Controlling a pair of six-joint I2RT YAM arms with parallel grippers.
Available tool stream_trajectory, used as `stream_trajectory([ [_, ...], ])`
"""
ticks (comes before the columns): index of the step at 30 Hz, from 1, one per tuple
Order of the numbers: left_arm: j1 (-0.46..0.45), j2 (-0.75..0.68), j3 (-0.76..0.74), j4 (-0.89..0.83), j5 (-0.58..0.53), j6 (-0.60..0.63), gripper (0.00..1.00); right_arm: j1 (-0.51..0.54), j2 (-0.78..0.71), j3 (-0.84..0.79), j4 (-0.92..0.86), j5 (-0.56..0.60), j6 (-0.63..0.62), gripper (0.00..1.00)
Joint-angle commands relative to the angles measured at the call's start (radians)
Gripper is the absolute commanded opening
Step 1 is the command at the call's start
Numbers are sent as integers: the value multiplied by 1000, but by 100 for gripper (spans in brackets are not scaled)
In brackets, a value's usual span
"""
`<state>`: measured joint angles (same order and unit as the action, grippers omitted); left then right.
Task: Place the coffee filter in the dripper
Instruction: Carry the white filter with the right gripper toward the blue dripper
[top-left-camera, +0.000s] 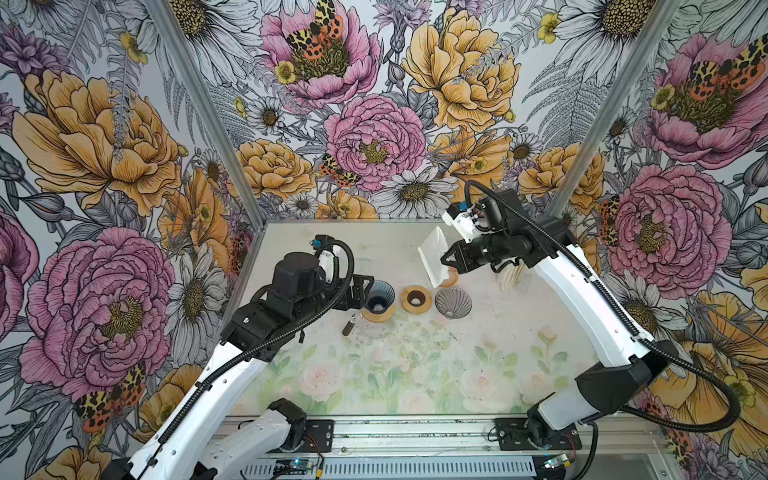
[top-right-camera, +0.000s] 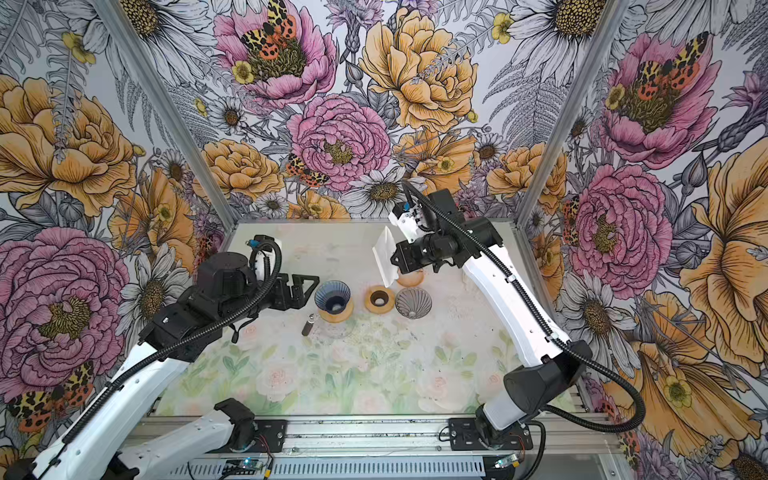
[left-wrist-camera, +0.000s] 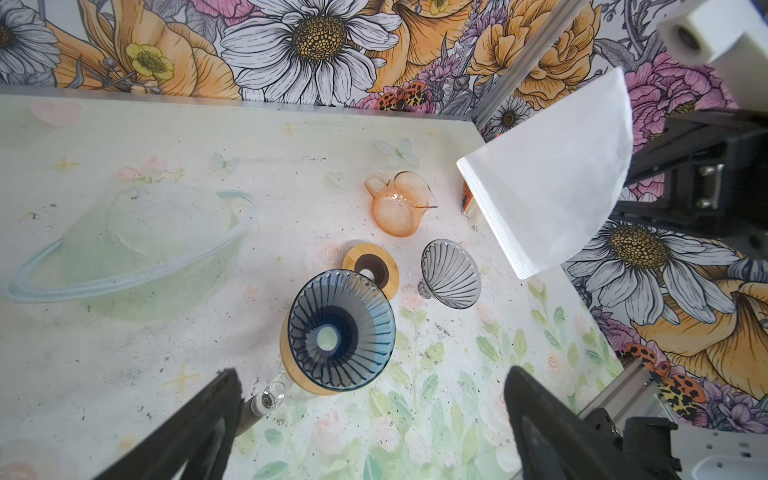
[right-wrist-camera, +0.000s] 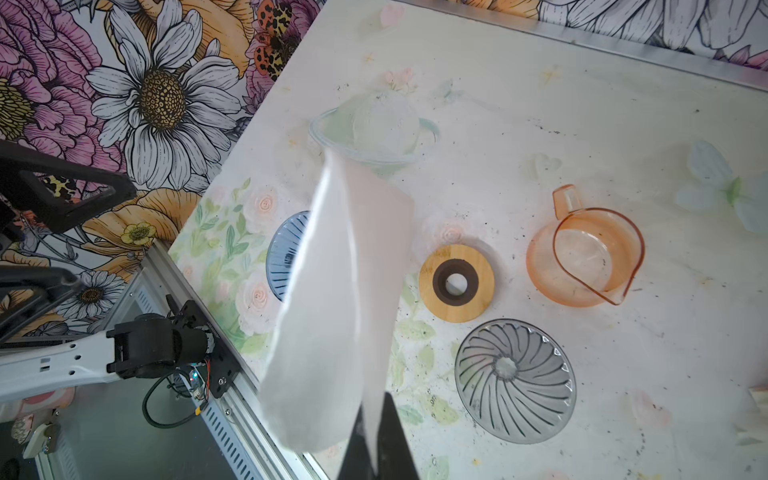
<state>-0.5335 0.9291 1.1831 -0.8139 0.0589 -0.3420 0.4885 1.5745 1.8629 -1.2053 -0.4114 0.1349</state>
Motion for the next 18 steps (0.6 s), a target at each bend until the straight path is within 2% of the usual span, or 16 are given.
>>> stream_trajectory([
  [1,6,0,27,-55,-23,-21,99,34,29,58,-62,38,23,0],
  [4,6,13,27,-57,-12,-28,99,60,64,85,-88,-5,35,0],
  [13,4,84,51,-56,37,-48,99,205,197,241,-210,18,41,0],
  [18,3,108,65,-54,38,-52,99,231,260,294,-225,42,127,0],
])
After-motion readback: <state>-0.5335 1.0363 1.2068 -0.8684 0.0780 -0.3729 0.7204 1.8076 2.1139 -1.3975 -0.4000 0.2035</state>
